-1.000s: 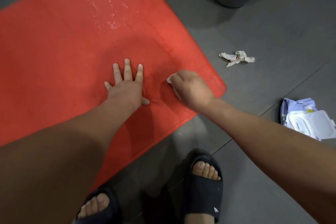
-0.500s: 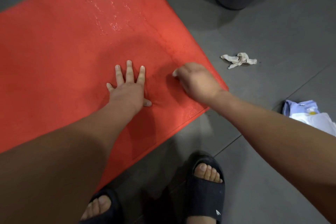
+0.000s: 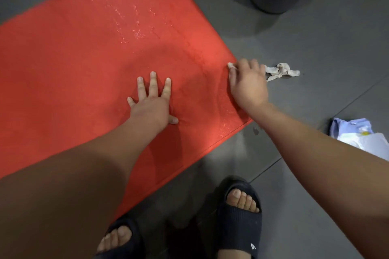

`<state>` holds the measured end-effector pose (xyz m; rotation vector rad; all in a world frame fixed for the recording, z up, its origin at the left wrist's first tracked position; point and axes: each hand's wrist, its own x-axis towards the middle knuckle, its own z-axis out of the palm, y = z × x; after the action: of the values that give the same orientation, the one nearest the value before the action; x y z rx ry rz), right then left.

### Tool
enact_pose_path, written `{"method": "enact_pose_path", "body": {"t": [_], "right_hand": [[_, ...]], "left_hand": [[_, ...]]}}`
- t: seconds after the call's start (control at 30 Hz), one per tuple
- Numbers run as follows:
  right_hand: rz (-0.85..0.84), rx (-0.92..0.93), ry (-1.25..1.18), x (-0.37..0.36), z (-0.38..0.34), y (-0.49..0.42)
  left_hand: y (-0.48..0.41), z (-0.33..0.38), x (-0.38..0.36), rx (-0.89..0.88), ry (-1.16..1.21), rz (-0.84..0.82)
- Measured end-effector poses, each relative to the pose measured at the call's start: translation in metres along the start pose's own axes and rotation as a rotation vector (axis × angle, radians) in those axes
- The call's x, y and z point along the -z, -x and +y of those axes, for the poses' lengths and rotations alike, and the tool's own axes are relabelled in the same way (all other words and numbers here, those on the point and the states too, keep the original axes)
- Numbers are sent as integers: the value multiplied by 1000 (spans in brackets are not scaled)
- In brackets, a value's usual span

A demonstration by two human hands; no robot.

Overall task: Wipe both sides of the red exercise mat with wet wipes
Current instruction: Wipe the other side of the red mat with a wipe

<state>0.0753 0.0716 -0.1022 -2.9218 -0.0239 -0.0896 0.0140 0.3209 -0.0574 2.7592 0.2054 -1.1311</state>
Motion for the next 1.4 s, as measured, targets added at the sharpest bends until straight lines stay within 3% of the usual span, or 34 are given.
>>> {"method": "enact_pose_path", "body": {"t": [0.1, 0.23, 0.33, 0.47, 0.73, 0.83, 0.9, 1.0, 1.1, 1.23, 1.27, 1.4], "right_hand": [[19, -146, -20, -6, -2, 4], [-71, -96, -112, 5, 0, 1], [-54, -17, -43, 8, 3, 4], [-46, -58, -104, 5, 21, 40], [-2, -122, 28, 6, 27, 64], [69, -75, -80, 22, 18, 51], [23, -95, -217, 26, 14, 37], [-25, -99, -213, 21, 2, 25], [-116, 66, -265, 7, -24, 40], [-260, 515, -313, -5, -38, 73], [-253, 544, -296, -3, -32, 69], [-95, 140, -177, 5, -2, 22]], "left_hand": [[1, 0, 0, -6, 4, 14], [6, -1, 1, -21, -7, 18], [11, -4, 2, -42, -4, 9], [25, 1, -15, -75, -25, -20], [34, 8, -28, -91, -69, -21], [31, 6, -18, -103, -106, 15], [28, 3, -12, -108, -100, 33], [20, 0, -2, -55, -49, 51], [10, -2, 11, 4, -12, 41], [-7, -9, 25, 46, -22, 28], [-11, -10, 26, 54, -25, 8], [-18, -9, 25, 77, -12, -39]]}}
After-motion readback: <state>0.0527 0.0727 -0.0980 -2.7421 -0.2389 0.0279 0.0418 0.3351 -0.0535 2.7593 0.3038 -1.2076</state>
